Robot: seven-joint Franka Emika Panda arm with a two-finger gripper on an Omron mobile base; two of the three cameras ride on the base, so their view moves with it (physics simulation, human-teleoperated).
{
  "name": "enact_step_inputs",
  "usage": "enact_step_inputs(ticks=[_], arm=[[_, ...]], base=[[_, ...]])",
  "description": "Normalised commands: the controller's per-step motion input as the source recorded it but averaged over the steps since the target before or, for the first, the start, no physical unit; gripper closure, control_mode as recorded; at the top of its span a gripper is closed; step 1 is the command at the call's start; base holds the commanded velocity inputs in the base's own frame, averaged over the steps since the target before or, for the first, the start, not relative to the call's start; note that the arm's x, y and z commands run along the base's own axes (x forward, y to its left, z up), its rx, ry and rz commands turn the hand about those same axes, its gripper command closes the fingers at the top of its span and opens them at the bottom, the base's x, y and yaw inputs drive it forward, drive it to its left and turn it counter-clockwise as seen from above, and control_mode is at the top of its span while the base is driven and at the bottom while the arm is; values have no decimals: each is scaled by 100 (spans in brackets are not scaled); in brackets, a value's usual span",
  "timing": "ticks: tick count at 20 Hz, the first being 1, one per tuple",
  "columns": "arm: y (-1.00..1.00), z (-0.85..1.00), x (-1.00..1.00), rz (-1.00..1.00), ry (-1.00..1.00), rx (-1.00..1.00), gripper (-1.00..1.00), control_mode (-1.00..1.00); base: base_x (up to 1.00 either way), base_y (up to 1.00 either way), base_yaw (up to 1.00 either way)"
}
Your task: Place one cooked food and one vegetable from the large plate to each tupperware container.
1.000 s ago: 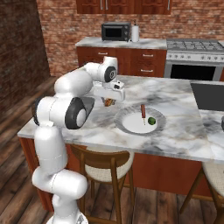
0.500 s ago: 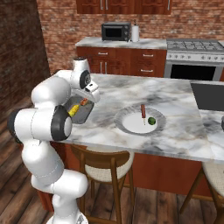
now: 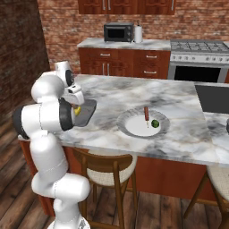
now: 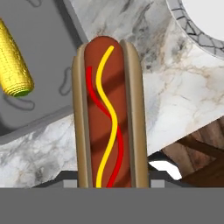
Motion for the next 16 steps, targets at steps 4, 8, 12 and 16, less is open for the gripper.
enact_step_inputs(ticks=[4, 8, 12, 16], arm=[[0, -11, 40, 28, -1, 17, 100, -100], [-1, -30, 26, 25, -5, 12, 100, -100], [0, -43, 4, 5, -4, 1, 100, -100], [0, -49, 14, 1, -23, 0, 100, -100]], base=[[0, 0, 0], [0, 0, 0], [0, 0, 0], [0, 0, 0]])
